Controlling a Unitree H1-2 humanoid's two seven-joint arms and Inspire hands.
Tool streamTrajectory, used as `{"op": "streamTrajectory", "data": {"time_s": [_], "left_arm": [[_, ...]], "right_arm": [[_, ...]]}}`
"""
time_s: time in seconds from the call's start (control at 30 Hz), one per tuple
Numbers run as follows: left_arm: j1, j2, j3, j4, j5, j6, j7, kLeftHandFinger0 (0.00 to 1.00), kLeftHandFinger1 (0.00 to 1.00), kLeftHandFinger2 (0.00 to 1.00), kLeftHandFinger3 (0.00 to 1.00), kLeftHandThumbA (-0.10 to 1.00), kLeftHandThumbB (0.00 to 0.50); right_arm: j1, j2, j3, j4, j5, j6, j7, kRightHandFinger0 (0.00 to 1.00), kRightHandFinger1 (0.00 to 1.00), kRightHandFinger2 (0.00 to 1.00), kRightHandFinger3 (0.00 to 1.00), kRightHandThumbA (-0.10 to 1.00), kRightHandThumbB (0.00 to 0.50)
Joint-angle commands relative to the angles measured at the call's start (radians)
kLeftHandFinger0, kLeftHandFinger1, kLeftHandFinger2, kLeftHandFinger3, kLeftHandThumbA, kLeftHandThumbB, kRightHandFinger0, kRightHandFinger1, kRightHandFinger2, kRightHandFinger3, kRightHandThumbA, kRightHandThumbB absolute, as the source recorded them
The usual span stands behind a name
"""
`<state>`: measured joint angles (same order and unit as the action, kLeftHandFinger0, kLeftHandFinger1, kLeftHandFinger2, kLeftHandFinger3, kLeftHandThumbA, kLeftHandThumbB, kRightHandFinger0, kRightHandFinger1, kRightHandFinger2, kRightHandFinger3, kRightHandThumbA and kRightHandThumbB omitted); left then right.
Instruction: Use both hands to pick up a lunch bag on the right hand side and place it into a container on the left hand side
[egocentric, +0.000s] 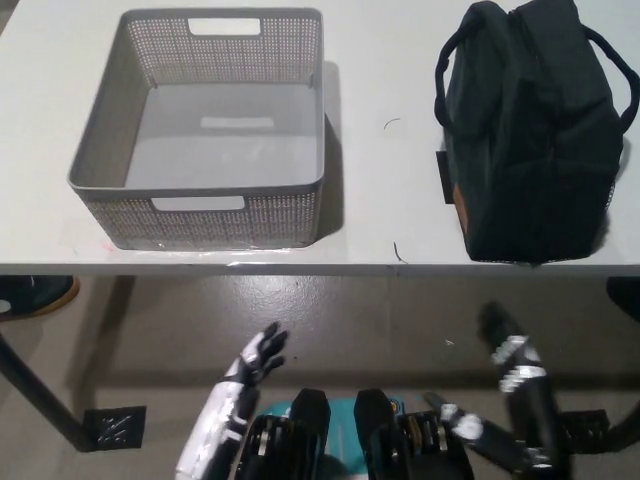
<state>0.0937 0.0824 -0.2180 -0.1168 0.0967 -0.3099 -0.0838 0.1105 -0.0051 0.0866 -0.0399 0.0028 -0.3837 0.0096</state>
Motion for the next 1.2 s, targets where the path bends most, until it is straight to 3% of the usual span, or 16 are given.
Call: {"op": "streamTrajectory", "data": {"time_s": [0.0, 0.1, 0.13, 0.2, 0.43, 0.57, 0.63, 0.83, 0.93, 1.03, 1.17], "left_arm": [[-0.042, -0.029, -0.051, -0.082, 0.031, 0.009, -0.039, 1.0, 1.0, 1.0, 1.0, 1.0, 0.213], [-0.066, -0.037, -0.073, -0.107, 0.015, 0.029, -0.054, 1.0, 1.0, 1.0, 1.0, 1.0, 0.187], [-0.09, -0.048, -0.084, -0.106, 0.015, 0.027, -0.057, 1.0, 1.0, 1.0, 1.0, 1.0, 0.177], [-0.124, -0.062, -0.099, -0.108, 0.015, 0.037, -0.064, 1.0, 1.0, 1.0, 1.0, 0.99, 0.166], [-0.262, -0.135, -0.122, -0.088, 0.073, 0.17, -0.053, 1.0, 1.0, 1.0, 1.0, 1.0, 0.244], [-0.366, -0.179, -0.106, 0.013, 0.081, 0.201, -0.037, 1.0, 1.0, 1.0, 1.0, 1.0, 0.244], [-0.409, -0.198, -0.091, 0.06, 0.076, 0.209, -0.025, 1.0, 1.0, 1.0, 1.0, 1.0, 0.259], [-0.519, -0.235, -0.052, 0.183, 0.075, 0.192, 0.01, 1.0, 1.0, 1.0, 1.0, 1.0, 0.24], [-0.551, -0.265, -0.029, 0.198, 0.054, 0.197, 0.022, 1.0, 1.0, 1.0, 1.0, 1.0, 0.224], [-0.567, -0.28, -0.007, 0.182, 0.041, 0.207, 0.022, 1.0, 1.0, 1.0, 1.0, 1.0, 0.247], [-0.579, -0.294, 0.003, 0.167, 0.036, 0.213, 0.019, 1.0, 1.0, 1.0, 1.0, 1.0, 0.248]], "right_arm": [[-0.003, -0.015, -0.055, -0.126, 0.026, -0.067, -0.019, 1.0, 1.0, 1.0, 1.0, 1.0, 0.169], [-0.017, -0.02, -0.069, -0.149, 0.046, -0.074, -0.014, 1.0, 1.0, 1.0, 1.0, 1.0, 0.166], [-0.022, -0.017, -0.081, -0.171, 0.04, -0.061, -0.022, 1.0, 1.0, 1.0, 1.0, 1.0, 0.197], [-0.031, -0.013, -0.096, -0.2, 0.035, -0.04, -0.03, 1.0, 1.0, 1.0, 1.0, 1.0, 0.207], [-0.082, 0.007, -0.153, -0.259, 0.022, 0.007, -0.066, 1.0, 1.0, 1.0, 1.0, 1.0, 0.238], [-0.125, -0.01, -0.209, -0.239, 0.029, -0.001, -0.087, 1.0, 1.0, 1.0, 1.0, 1.0, 0.254], [-0.15, -0.032, -0.23, -0.223, 0.066, 0.015, -0.081, 1.0, 1.0, 1.0, 1.0, 1.0, 0.288], [-0.239, -0.091, -0.304, -0.193, 0.088, 0.076, -0.093, 1.0, 1.0, 1.0, 1.0, 1.0, 0.24], [-0.281, -0.125, -0.337, -0.174, 0.109, 0.086, -0.095, 1.0, 1.0, 1.0, 1.0, 1.0, 0.245], [-0.313, -0.151, -0.357, -0.159, 0.146, 0.108, -0.089, 1.0, 1.0, 1.0, 1.0, 1.0, 0.249], [-0.335, -0.178, -0.384, -0.137, 0.173, 0.128, -0.087, 1.0, 1.0, 1.0, 1.0, 1.0, 0.209]]}}
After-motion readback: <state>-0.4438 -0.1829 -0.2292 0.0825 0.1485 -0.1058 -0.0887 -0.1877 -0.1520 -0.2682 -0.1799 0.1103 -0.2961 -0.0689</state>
